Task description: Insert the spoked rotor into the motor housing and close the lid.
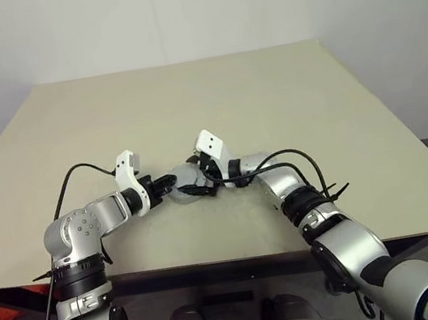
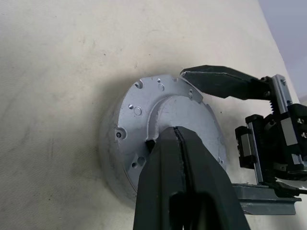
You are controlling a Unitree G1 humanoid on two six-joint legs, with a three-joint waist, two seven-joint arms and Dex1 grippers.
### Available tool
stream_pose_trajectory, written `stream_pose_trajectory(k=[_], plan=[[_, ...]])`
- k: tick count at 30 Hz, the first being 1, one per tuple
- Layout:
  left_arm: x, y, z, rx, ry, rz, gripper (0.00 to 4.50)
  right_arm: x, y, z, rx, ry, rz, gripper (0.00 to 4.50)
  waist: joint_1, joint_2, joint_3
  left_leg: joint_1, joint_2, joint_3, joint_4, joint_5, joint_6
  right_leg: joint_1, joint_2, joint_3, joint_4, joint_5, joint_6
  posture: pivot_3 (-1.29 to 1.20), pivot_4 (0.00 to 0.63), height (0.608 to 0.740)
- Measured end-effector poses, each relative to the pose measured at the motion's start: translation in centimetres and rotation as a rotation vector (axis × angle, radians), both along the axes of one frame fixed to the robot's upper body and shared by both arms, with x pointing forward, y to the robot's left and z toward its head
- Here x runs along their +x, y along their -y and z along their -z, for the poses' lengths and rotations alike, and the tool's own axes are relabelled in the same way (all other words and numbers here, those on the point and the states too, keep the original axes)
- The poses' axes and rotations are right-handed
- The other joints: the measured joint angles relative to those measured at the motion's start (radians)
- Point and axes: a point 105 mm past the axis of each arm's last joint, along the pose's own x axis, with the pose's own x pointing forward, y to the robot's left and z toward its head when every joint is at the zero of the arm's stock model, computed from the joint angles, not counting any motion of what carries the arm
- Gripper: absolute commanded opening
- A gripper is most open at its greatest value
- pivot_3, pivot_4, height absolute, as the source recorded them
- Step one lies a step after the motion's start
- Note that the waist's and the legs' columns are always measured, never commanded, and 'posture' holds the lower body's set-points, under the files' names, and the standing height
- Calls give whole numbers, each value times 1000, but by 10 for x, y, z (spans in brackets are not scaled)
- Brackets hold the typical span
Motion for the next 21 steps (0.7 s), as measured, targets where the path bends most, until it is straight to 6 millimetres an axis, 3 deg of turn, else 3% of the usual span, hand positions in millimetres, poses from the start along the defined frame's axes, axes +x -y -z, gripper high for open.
stream_pose_trajectory(k=[11, 14, 18, 21], plan=[[0, 0, -1, 0, 1, 3, 0, 21, 20, -26, 193, -207, 154, 4472, 1, 0, 0, 0, 0, 0, 0, 0, 0, 0, 0, 0, 0, 0, 0, 0, 0, 740], [0, 1, -1, 0, 1, 8, 0, 26, 43, -38, 226, -352, 218, 4472, 3, 0, 0, 0, -1, 0, 0, 0, 0, 1, 0, 0, 0, 0, 0, 0, 0, 740], [0, 1, 0, -1, 1, 8, 0, 21, 78, -30, 235, -623, 315, 4472, 4, 0, 0, 0, -1, 0, 0, 0, 0, 0, 0, 0, 0, 0, 0, 0, 0, 740], [0, 0, 0, -2, 2, 2, 0, 16, 93, -36, 296, -830, 359, 4472, 5, 3, 0, 0, -1, 0, 0, 0, 0, 0, 0, 0, 0, 0, 0, 0, 0, 740]])
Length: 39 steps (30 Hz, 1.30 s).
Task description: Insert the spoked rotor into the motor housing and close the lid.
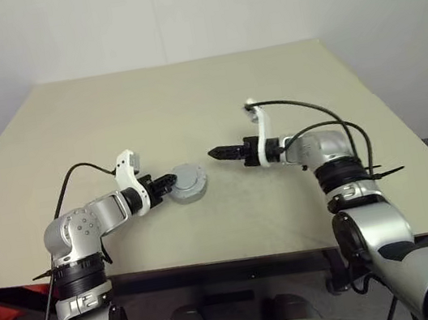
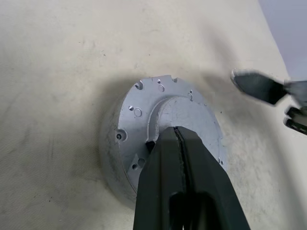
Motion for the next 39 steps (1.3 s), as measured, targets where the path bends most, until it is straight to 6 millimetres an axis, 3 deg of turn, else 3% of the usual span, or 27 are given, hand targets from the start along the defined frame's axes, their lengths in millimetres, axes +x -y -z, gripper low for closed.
stream_pose_trajectory(k=[3, 7, 12, 29, 39], plan=[[0, 1, 1, -9, 1, -3, 0, -8, 6, -3, 31, -124, 0, 4472, 4, 0, 0, 0, 0, 0, 0, 0, 0, 0, 0, 0, 0, 0, 0, 0, 0, 740], [0, 3, 0, -16, 4, -1, 0, -23, 4, 15, 9, -233, -18, 4472, 12, 1, 0, -1, 0, 0, 0, 0, 0, -1, 0, 0, 0, 0, 0, 0, 0, 740], [0, 3, 0, -18, 5, -1, 0, -37, -14, 27, 4, -296, -65, 4472, 15, 1, -1, -2, 1, 0, 0, 2, -4, -2, 0, 0, 0, 0, 0, 0, 0, 740], [0, -10, 0, -8, 5, -53, 0, -26, -69, 33, 102, -289, -50, 4472, 2, 1, -1, 0, 1, 0, -1, 3, -5, -2, 0, -1, 1, 0, 0, 0, 0, 740], [0, -21, 7, 25, -23, -103, 0, -14, -90, 23, 180, -290, -7, 4472, 4, 2, -1, -5, 1, 0, -1, 4, -6, -9, 0, 0, 7, 0, -1, 0, 0, 740]])
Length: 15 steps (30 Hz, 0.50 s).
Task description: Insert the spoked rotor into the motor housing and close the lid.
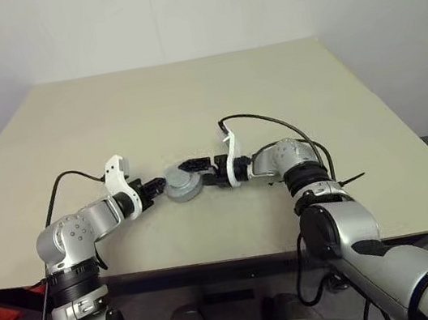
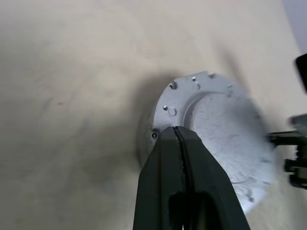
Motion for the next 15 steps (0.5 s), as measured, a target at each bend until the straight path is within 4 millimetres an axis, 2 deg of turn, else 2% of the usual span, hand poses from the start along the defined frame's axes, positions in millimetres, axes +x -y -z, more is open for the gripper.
stream_pose_trajectory(k=[6, 9, 14, 15], plan=[[0, -2, 1, 4, -5, -3, 0, 0, -6, 1, 5, 3, 5, 4472, 3, 0, 0, 0, 0, 0, 0, 0, 0, 0, 0, 0, 0, 0, 0, 0, 0, 740], [0, -4, 2, 8, -10, -7, 0, 1, -4, 2, -4, 10, 6, 3924, 3, 0, 0, 0, 0, 0, 0, 0, 0, 0, 0, 0, 0, 0, 0, 0, 0, 740], [1, -5, 3, 10, -12, -12, 0, 4, -1, 3, -13, 22, 25, 2203, 9, 0, 0, -1, 0, 0, 0, 0, 0, 0, 0, 0, 0, 0, 0, 0, 0, 740], [1, -6, 3, 10, -11, -14, 0, 4, -1, 3, -9, 24, 25, 1989, 12, 0, 0, 0, 0, 0, 0, 0, 0, 0, 0, 0, 0, 0, 0, 0, 0, 740]])
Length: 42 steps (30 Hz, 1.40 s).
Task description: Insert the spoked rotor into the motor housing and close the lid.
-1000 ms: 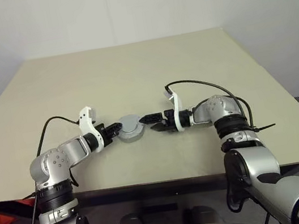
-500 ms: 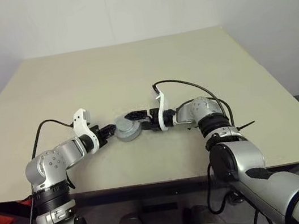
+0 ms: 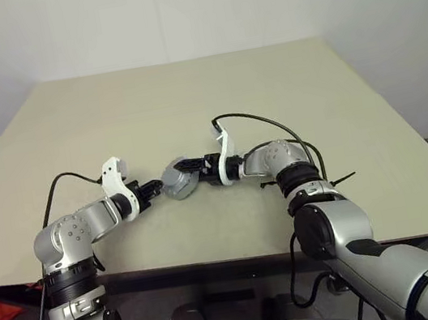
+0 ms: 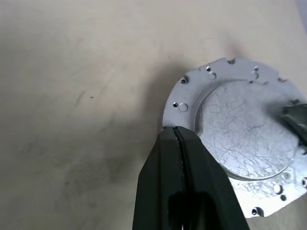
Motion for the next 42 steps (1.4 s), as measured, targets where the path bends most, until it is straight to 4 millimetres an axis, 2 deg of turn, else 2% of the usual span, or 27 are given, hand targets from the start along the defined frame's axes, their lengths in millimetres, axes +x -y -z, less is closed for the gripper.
stream_pose_trajectory(k=[13, 20, 31, 37, 42], plan=[[2, -2, 4, -2, -3, -18, 0, 6, 1, -1, 0, -2, 28, 1975, 9, 0, 0, 0, 0, 0, 1, 0, 0, 1, 0, 0, 2, 0, 0, 0, 0, 740], [7, -2, -7, -88, 65, -58, 0, 20, 9, -2, 33, -54, 154, 1975, 9, 0, 0, -1, 0, 0, 1, 0, 0, -1, 0, 0, 3, 0, 0, 0, 0, 740], [8, -4, -11, -97, 86, -71, 0, 34, 16, -4, 74, -92, 277, 1975, 8, -1, 1, -6, 0, 1, 3, 0, 0, -5, 0, 0, 4, 3, -5, 0, 0, 740], [9, -5, -14, -130, 104, -86, 0, 49, 32, -10, 106, -108, 399, 1975, 6, -1, 1, -17, 0, 1, 7, 1, -2, -14, 0, -1, 6, 4, -7, 0, 0, 740], [11, -5, -20, -193, 134, -114, 0, 55, 34, -17, 173, -152, 465, 1975, 3, -2, 1, -19, 0, 3, 7, 1, -1, -15, 0, -1, 6, 4, -7, 0, 0, 740]])
